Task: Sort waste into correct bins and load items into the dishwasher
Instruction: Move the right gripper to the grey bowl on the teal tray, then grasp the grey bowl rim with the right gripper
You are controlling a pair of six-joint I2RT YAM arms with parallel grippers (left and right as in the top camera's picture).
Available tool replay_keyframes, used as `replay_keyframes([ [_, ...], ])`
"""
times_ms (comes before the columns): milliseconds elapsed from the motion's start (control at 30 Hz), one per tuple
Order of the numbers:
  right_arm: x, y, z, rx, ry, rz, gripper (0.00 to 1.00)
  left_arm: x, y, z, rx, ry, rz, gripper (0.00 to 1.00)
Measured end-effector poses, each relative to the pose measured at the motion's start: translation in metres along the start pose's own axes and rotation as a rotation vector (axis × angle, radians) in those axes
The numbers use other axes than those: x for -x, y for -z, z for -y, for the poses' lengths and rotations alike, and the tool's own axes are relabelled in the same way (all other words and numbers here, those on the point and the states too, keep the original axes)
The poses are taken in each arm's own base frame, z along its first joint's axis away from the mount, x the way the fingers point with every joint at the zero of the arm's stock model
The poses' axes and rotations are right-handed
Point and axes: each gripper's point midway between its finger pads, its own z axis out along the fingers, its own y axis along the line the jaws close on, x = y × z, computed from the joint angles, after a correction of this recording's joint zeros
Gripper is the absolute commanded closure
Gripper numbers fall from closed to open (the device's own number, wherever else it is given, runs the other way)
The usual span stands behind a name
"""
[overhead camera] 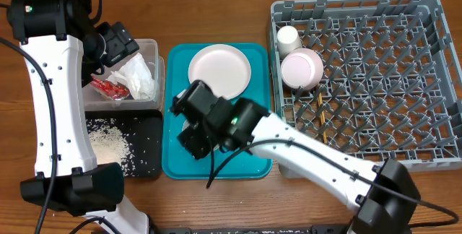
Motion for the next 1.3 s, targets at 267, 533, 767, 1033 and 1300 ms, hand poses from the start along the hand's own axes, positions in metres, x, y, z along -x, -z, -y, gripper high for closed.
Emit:
replay_keyframes([
  [267, 0.005, -0.015, 0.005, -0.067, 0.03, 0.067, 0.48, 0.0, 0.0, 0.0, 0.0, 0.0, 0.0, 0.0],
  [533, -0.014, -0.044, 0.015, -0.079, 0.029, 0.068, 0.54, 0.0, 0.0, 0.0, 0.0, 0.0, 0.0, 0.0],
  [767, -0.022, -0.057, 0.019, -0.076, 0.03, 0.083, 0.61, 0.0, 0.0, 0.0, 0.0, 0.0, 0.0, 0.0],
  [1033, -0.029, -0.068, 0.017, -0.049, 0.032, 0.1, 0.63, 0.0, 0.0, 0.0, 0.0, 0.0, 0.0, 0.0],
  [1300, -0.035, -0.069, 0.014, -0.024, 0.033, 0.082, 0.63, 0.0, 0.0, 0.0, 0.0, 0.0, 0.0, 0.0],
])
